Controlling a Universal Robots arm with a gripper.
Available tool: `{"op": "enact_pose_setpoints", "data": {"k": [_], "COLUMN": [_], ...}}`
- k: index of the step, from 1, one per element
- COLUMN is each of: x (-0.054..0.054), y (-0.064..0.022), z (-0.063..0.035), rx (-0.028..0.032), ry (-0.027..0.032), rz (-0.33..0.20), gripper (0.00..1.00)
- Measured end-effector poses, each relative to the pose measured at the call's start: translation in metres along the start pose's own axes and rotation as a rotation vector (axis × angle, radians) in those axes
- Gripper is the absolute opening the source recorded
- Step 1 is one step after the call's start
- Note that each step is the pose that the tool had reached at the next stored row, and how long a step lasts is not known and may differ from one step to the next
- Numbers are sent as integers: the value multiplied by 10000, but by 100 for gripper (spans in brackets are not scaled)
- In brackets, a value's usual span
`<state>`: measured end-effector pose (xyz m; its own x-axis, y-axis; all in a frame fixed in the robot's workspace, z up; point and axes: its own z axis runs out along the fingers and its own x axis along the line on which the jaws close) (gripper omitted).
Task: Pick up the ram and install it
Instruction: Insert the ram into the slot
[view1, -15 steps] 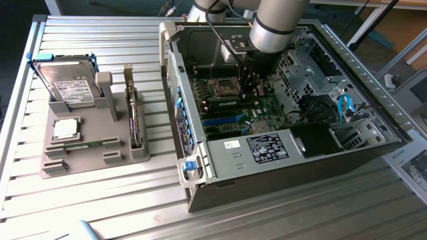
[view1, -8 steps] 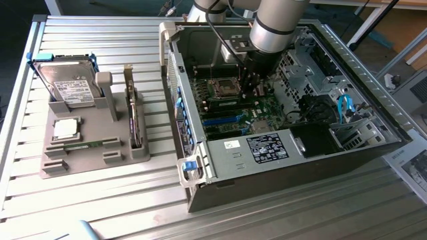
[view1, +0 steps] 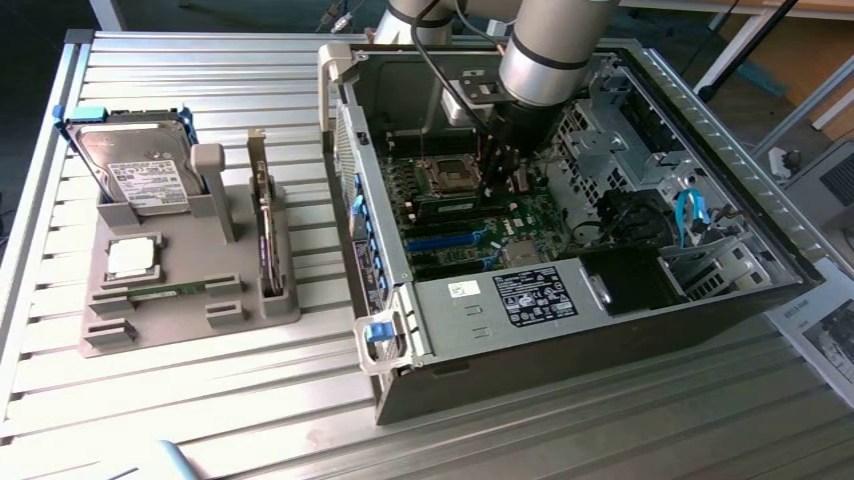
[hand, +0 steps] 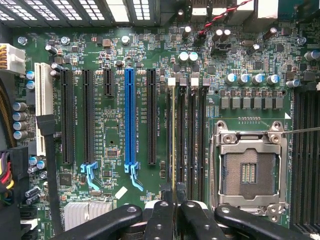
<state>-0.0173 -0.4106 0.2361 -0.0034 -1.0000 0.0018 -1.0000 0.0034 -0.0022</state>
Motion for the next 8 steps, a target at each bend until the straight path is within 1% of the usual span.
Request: {"op": "enact_pose_setpoints", "data": {"k": [8], "x": [4], "y": [0], "z": [4], "rx": [0], "ry": [0], "rz": [0], "gripper": [12]}}
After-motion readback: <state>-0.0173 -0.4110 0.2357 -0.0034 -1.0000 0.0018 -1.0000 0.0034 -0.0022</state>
